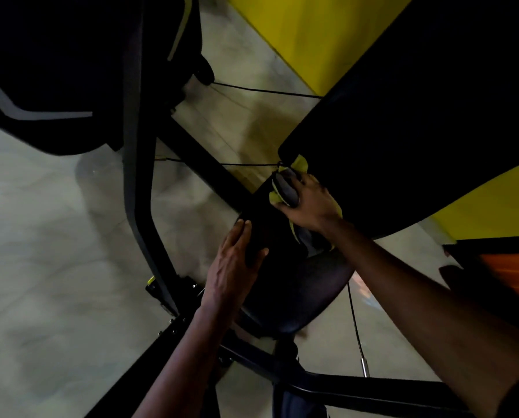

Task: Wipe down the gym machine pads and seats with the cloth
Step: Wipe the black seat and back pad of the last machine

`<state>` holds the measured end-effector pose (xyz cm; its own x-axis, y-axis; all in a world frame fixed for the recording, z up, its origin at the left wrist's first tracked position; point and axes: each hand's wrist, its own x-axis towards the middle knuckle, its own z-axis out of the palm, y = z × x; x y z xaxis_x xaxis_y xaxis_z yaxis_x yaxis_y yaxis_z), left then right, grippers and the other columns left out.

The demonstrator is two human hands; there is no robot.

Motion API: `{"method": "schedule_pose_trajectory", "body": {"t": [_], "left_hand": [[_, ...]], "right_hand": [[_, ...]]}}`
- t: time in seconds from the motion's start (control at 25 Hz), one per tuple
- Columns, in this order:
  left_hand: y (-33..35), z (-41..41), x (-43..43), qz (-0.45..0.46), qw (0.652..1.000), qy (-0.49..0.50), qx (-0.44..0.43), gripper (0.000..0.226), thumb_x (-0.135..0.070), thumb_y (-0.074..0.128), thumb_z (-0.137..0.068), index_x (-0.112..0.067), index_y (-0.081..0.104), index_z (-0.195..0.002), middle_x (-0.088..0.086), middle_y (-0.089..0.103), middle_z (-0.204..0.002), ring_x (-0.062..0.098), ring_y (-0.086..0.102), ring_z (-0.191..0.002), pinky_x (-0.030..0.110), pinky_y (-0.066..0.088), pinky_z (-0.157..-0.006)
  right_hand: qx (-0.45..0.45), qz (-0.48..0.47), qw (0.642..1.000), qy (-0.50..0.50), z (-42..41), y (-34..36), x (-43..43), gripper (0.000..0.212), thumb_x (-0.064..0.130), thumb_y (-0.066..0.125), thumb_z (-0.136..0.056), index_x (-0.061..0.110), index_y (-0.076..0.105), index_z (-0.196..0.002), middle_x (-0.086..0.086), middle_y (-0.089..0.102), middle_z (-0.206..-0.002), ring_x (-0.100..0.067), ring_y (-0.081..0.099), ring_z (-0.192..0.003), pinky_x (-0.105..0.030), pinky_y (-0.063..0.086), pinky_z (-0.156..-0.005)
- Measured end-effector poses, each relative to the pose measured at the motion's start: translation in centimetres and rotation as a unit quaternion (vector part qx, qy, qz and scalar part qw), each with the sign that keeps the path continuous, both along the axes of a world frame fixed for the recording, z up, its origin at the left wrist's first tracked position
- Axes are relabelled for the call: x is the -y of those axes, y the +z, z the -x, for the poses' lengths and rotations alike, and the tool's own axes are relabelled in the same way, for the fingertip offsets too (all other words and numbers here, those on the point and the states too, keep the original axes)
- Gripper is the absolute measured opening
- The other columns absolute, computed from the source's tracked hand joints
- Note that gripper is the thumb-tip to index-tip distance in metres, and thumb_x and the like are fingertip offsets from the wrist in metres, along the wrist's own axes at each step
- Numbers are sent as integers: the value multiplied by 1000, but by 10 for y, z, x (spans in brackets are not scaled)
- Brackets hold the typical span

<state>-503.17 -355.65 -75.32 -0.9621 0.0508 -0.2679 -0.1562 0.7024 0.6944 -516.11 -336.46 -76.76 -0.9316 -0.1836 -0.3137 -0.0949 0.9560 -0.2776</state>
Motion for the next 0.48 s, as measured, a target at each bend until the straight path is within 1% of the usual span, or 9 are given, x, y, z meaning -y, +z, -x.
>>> {"method": "schedule_pose_trajectory", "body": {"t": [0.08,0.16,0.24,0.32,0.4,0.48], "left_hand": [[2,-3,8,-8,1000,3,8,70,-47,56,-96,-21,28,-155,-6,24,-162,12,28,-146,19,25,-111],[-3,-2,19,-13,1000,-1,14,71,-52,57,-94,-24,31,-154,-7,29,-159,11,33,-143,18,26,-108],[-8,-1,27,-26,999,11,29,71,-57,59,-90,-27,37,-151,-7,38,-155,12,42,-137,21,33,-108],[-10,-7,32,-47,995,54,76,69,-59,64,-85,-30,46,-145,-4,48,-144,16,53,-125,27,43,-101],[-14,-17,33,-106,980,105,128,70,-64,70,-78,-31,54,-137,-3,56,-131,16,59,-115,30,49,-96],[-20,-26,34,-206,949,157,181,78,-72,74,-67,-38,54,-135,-9,64,-124,12,63,-113,36,53,-97]], "right_hand": [[13,-6,1000,2,13,4,6,75,62,57,-90,33,33,-154,2,33,-159,-26,34,-145,-44,34,-114],[68,-37,997,-11,39,5,21,77,65,55,-90,34,29,-155,0,31,-160,-29,31,-146,-47,32,-114],[113,-55,992,-19,65,5,38,78,69,55,-86,34,33,-153,-4,36,-157,-34,36,-142,-52,34,-112],[147,-78,986,-17,80,6,55,78,69,56,-83,28,44,-148,-10,45,-150,-37,43,-137,-53,33,-110],[169,-126,977,10,82,7,70,73,66,57,-83,21,52,-140,-12,53,-142,-37,48,-132,-54,30,-109],[173,-162,971,39,78,10,81,69,64,58,-83,20,56,-136,-12,58,-137,-37,50,-129,-54,28,-110]]}}
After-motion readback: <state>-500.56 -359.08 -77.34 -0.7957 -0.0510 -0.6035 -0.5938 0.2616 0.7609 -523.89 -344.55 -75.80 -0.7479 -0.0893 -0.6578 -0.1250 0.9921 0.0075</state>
